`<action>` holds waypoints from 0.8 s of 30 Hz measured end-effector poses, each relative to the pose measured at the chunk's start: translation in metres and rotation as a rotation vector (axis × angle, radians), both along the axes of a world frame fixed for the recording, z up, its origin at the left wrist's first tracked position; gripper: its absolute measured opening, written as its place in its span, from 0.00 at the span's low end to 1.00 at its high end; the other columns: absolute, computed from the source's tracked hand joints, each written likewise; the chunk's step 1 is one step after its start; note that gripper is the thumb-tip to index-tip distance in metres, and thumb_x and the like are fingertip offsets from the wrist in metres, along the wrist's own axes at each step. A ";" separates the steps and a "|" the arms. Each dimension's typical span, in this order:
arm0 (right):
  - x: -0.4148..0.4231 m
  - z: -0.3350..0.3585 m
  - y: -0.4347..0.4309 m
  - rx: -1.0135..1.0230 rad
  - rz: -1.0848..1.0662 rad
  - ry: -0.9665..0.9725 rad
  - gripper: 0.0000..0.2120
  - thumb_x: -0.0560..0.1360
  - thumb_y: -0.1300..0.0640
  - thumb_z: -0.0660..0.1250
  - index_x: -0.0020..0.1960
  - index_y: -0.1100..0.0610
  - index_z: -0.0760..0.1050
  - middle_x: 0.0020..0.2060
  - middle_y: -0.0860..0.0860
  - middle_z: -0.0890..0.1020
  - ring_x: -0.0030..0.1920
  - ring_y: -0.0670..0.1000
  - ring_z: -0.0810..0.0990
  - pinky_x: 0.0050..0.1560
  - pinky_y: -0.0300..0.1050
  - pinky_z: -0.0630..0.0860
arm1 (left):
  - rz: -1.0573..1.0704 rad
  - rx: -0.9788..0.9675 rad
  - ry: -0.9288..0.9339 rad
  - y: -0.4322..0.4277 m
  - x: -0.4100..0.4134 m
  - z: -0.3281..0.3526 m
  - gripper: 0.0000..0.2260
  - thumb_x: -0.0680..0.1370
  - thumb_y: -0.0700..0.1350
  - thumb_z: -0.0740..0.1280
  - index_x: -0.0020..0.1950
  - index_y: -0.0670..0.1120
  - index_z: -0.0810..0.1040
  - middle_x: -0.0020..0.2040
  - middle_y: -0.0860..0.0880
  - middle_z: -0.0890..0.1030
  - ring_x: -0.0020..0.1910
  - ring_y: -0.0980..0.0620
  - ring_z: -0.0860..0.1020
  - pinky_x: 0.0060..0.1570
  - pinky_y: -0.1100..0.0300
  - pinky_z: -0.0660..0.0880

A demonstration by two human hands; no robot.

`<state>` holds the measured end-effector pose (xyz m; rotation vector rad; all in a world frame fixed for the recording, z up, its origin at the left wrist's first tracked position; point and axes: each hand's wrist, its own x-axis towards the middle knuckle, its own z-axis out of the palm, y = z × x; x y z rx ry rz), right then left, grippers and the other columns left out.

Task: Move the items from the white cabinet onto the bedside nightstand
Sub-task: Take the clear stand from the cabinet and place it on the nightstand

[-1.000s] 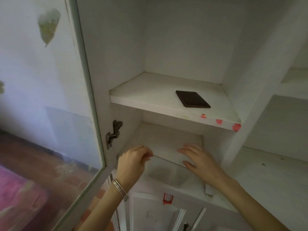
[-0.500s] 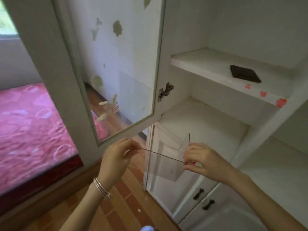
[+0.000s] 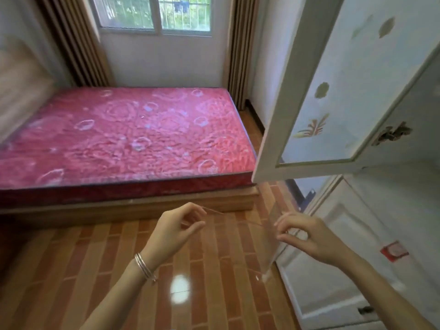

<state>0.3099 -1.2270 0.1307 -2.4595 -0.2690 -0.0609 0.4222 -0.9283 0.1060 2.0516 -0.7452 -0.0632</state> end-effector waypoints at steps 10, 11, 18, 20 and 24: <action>0.098 -0.022 0.164 -0.106 0.252 0.068 0.03 0.74 0.53 0.67 0.43 0.52 0.76 0.49 0.42 0.78 0.57 0.37 0.73 0.56 0.35 0.70 | 0.275 0.025 0.042 0.188 0.010 0.001 0.07 0.70 0.41 0.73 0.39 0.52 0.78 0.35 0.58 0.81 0.35 0.57 0.79 0.37 0.60 0.75; 0.108 -0.025 0.187 -0.120 0.283 0.065 0.02 0.74 0.53 0.67 0.43 0.50 0.76 0.48 0.42 0.78 0.58 0.37 0.72 0.56 0.36 0.69 | 0.313 0.051 0.035 0.210 0.013 0.003 0.07 0.70 0.42 0.73 0.39 0.53 0.78 0.34 0.58 0.81 0.35 0.57 0.79 0.37 0.58 0.75; 0.174 -0.027 0.352 -0.113 0.431 0.035 0.05 0.74 0.52 0.67 0.48 0.51 0.76 0.43 0.37 0.77 0.47 0.39 0.75 0.48 0.37 0.72 | 0.503 0.109 0.033 0.353 0.025 0.008 0.03 0.69 0.52 0.67 0.40 0.55 0.77 0.37 0.61 0.81 0.37 0.60 0.79 0.40 0.54 0.76; 0.189 -0.030 0.395 -0.068 0.447 0.066 0.05 0.73 0.52 0.69 0.46 0.52 0.75 0.41 0.40 0.79 0.44 0.41 0.77 0.45 0.39 0.73 | 0.564 0.098 0.038 0.387 0.022 0.008 0.03 0.69 0.53 0.67 0.40 0.55 0.78 0.37 0.61 0.81 0.36 0.60 0.79 0.40 0.53 0.77; 0.212 -0.032 0.469 0.045 0.526 0.158 0.03 0.73 0.57 0.69 0.41 0.54 0.76 0.36 0.43 0.80 0.40 0.41 0.78 0.43 0.32 0.70 | 0.673 0.049 0.062 0.445 0.013 0.012 0.04 0.70 0.53 0.68 0.41 0.54 0.80 0.38 0.59 0.82 0.38 0.57 0.80 0.41 0.53 0.77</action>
